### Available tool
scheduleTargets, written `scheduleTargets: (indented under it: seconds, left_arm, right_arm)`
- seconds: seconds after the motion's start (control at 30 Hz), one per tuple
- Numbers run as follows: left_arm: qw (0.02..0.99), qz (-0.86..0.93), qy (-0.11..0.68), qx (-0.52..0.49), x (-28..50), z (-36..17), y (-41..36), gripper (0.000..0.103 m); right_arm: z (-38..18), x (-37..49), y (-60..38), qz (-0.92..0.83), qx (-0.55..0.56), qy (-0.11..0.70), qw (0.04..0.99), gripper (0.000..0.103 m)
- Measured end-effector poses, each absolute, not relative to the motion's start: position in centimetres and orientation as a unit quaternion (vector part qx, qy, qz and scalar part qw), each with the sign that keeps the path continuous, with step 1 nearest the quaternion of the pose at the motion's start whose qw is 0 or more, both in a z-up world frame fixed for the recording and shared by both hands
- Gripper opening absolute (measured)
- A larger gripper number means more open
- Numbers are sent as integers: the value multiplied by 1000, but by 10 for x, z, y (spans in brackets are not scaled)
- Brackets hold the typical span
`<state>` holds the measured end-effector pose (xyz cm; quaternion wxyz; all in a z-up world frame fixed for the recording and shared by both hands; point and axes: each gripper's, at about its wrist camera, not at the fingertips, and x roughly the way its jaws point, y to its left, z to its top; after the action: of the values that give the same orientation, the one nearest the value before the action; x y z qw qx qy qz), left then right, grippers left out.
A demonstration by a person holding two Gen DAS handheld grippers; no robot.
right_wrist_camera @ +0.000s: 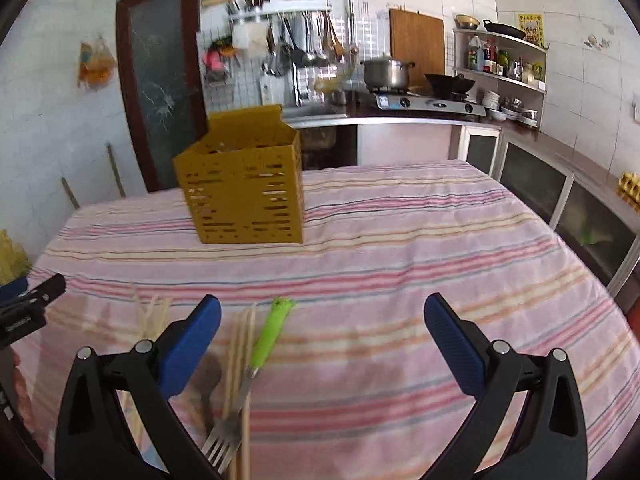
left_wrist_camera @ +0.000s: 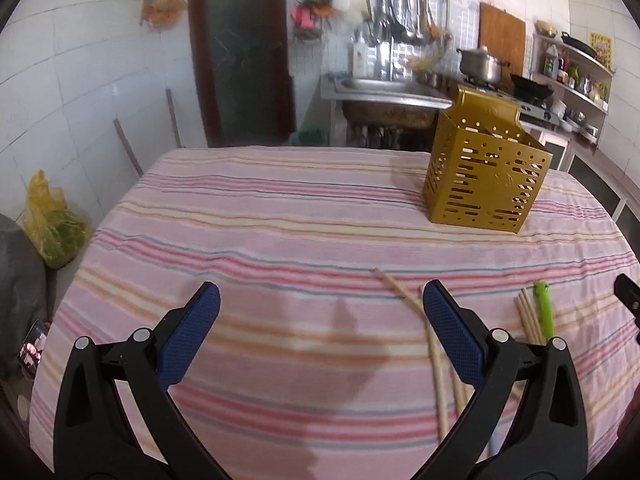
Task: Organize utensils
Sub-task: 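Grasp a wooden chopstick with the left tool while the right tool grasps the green frog-handled fork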
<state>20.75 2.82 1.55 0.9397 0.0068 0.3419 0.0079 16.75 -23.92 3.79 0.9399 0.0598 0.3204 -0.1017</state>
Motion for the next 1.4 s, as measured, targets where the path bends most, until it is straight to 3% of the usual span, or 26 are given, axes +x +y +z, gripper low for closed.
scheduleTargets:
  seconds: [0.2, 0.3, 0.63, 0.77, 0.9, 1.03, 1.1, 1.2, 1.4]
  left_arm:
    - [932, 0, 361, -3, 235, 5, 0, 98]
    - [921, 0, 389, -3, 248, -8, -7, 93]
    - [893, 14, 449, -39, 278, -35, -16, 84]
    - [881, 11, 471, -41, 287, -43, -18, 74]
    - [879, 13, 474, -46, 290, -47, -21, 73]
    - [870, 10, 491, -50, 297, -58, -27, 57]
    - [869, 10, 492, -51, 299, -62, -29, 55]
    - [870, 8, 490, -50, 300, -65, -34, 48]
    - [868, -6, 492, -61, 303, -65, -40, 23]
  right_arm:
    - [9, 203, -228, -105, 63, 379, 917, 97]
    - [-4, 213, -224, -104, 61, 401, 908, 85]
    - [-22, 221, -231, -100, 86, 424, 896, 82]
    - [-24, 224, -234, -99, 92, 425, 895, 81]
    - [-26, 224, -239, -101, 100, 425, 894, 81]
    - [-30, 225, -240, -98, 110, 429, 892, 81]
    - [-29, 228, -236, -99, 103, 432, 891, 79]
    - [-28, 231, -233, -98, 100, 436, 889, 73]
    - [-31, 238, -226, -83, 124, 452, 880, 41]
